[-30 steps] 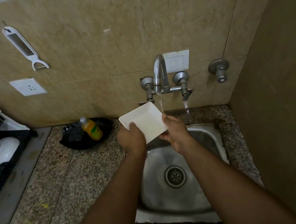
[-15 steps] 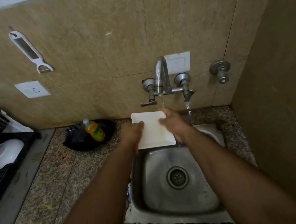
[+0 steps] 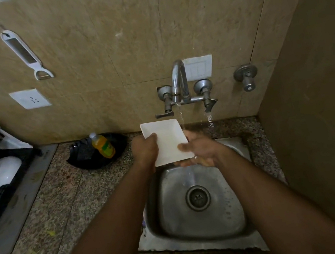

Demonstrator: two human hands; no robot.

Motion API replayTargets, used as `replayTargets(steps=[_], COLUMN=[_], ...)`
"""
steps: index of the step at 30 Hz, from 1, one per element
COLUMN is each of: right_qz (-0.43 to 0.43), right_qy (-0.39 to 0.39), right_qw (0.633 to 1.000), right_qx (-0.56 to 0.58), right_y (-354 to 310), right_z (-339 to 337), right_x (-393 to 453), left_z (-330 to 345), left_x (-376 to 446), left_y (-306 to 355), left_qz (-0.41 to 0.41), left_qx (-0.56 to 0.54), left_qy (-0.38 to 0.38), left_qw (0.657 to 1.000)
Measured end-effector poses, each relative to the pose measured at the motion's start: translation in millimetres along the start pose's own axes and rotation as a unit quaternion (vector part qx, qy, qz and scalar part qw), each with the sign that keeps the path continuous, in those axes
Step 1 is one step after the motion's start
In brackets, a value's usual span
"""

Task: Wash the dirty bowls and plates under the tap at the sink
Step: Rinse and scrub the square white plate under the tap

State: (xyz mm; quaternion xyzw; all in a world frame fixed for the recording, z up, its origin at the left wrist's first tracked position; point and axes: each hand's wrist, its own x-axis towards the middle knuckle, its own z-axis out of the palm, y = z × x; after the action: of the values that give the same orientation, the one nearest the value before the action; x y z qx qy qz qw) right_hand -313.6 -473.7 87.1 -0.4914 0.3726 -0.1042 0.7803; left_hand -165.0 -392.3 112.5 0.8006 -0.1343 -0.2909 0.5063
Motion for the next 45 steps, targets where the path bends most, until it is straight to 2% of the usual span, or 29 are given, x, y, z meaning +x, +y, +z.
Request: replayTargets(steps=[2,5,6,8,9,12,14,18,21,24,26,28,30,32,33,35,37,41,43,45], right_qz=[0.01,-0.009,-0.035,-0.081,-0.094,-0.103,-0.076,-0.046,-0.082,-0.138,-0.121,-0.068,-0.042,-0.079,-0.112,-0.171,-0.176,-0.064,-0.098,-0.161], right_qy=[0.076,0.236,0.268,0.307,0.292,0.185,0.145,0.174,0.148,0.109,0.109,0.129,0.153,0.14,0.114,0.049,0.042,0.116,0.105,0.083], right_qw=[0.995,0.959,0.932,0.847,0.826,0.8,0.774,0.736,0.727,0.721,0.74,0.756,0.743,0.728,0.735,0.771,0.789,0.764,0.743,0.724], right_qx=[-0.065,-0.156,-0.241,-0.425,-0.473,-0.562,-0.611,-0.653,-0.666,-0.67,-0.653,-0.638,-0.65,-0.667,-0.659,-0.611,-0.587,-0.631,-0.654,-0.665], right_y=[1.7,-3.0,-2.1,7.4,14.7,36.7,46.3,35.3,18.9,32.2,45.9,45.5,33.9,30.7,33.2,47.2,58.6,37.2,33.1,39.2], right_z=[3.9,16.8,18.3,18.6,21.3,29.2,29.3,19.7,20.8,32.0,30.9,23.4,14.2,15.6,20.2,31.7,31.7,18.5,21.4,20.3], right_x=[6.4,22.7,23.7,19.7,15.7,1.5,-5.2,8.6,14.8,-3.6,-11.0,-2.8,12.2,18.5,13.8,-4.8,-15.1,11.0,12.7,2.4], left_z=[5.0,11.8,13.6,15.7,16.0,19.1,21.7,37.2,44.2,41.8,41.9,46.1,49.9,46.9,43.4,35.0,32.9,45.7,44.8,35.8], left_x=[-0.4,-4.4,-3.6,-3.8,-4.5,-3.5,-5.8,-13.2,-11.6,-7.0,-7.7,-12.9,-17.4,-15.7,-12.0,-5.7,-5.4,-12.8,-14.3,-7.5], left_y=[-2.8,-5.5,-7.0,-9.2,-9.6,-15.5,-20.6,-27.4,-23.5,-22.0,-29.3,-38.5,-42.6,-37.6,-34.6,-29.7,-31.3,-39.8,-36.1,-33.8], left_qz=[-0.007,-0.021,-0.018,-0.004,0.004,0.008,-0.005,0.002,-0.021,-0.033,-0.021,0.007,0.01,0.001,-0.002,-0.005,-0.006,-0.006,-0.026,-0.032], left_qx=[0.002,-0.024,-0.031,-0.04,-0.041,-0.054,-0.066,-0.052,-0.099,-0.113,-0.066,-0.033,-0.045,-0.058,-0.063,-0.074,-0.06,-0.061,-0.083,-0.09], left_qy=[-0.02,-0.032,-0.03,-0.03,-0.028,-0.011,-0.027,-0.077,-0.051,-0.024,-0.016,-0.047,-0.065,-0.051,-0.047,-0.039,-0.044,-0.058,-0.038,-0.05], left_qw=[1.0,0.999,0.999,0.999,0.999,0.998,0.997,0.996,0.994,0.993,0.997,0.998,0.997,0.997,0.997,0.996,0.997,0.996,0.995,0.994])
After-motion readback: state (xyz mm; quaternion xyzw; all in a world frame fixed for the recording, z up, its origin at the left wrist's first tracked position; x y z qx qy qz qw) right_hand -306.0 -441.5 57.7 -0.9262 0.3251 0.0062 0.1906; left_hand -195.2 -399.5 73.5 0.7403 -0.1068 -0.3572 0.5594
